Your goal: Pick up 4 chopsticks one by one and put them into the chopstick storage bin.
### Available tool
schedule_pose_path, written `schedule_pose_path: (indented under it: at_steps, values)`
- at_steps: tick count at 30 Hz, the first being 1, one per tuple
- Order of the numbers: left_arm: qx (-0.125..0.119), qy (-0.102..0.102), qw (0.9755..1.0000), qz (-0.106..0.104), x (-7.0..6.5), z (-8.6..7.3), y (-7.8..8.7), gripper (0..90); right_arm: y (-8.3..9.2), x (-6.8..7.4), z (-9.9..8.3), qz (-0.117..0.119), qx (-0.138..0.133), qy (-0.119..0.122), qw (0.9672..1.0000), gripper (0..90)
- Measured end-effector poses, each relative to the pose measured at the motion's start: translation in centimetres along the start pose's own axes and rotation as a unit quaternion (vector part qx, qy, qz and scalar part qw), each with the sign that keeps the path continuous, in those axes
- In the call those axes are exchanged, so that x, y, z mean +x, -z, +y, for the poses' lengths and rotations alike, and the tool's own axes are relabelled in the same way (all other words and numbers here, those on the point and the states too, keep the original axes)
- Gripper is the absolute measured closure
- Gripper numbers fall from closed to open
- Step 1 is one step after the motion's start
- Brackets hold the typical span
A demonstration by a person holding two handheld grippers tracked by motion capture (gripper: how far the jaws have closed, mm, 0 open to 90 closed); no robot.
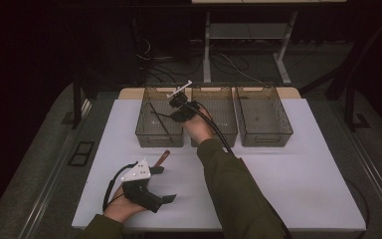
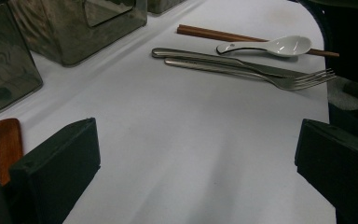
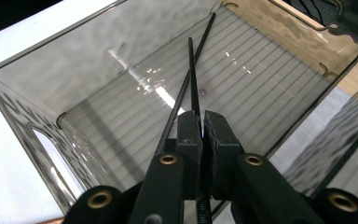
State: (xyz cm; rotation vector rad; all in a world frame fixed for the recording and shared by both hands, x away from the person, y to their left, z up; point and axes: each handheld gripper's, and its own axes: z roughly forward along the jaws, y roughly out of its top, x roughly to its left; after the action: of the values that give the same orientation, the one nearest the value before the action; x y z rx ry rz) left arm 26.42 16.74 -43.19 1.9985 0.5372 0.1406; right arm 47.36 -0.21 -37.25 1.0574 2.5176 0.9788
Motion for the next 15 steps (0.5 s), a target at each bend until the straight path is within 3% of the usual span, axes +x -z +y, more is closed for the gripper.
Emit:
schedule_pose_path:
  at_steps: [3, 5, 15]
  values:
    - [-0.001, 0.000, 1.0000, 0.000, 0.0, 0.0, 0.0, 0.0, 0.2, -0.2, 0.0, -0.003, -0.016, -0.004, 0.9999, 65.6]
    - [-0.001, -0.001, 1.0000, 0.000, 0.0, 0.0, 0.0, 0.0, 0.5, -0.3, 0.1, -0.003, -0.022, -0.009, 0.9997, 60.4]
    - [0.001, -0.002, 1.0000, 0.002, 0.0, 0.0, 0.0, 0.0, 2.2, -1.2, 0.1, 0.017, -0.037, -0.020, 0.9990, 48.7]
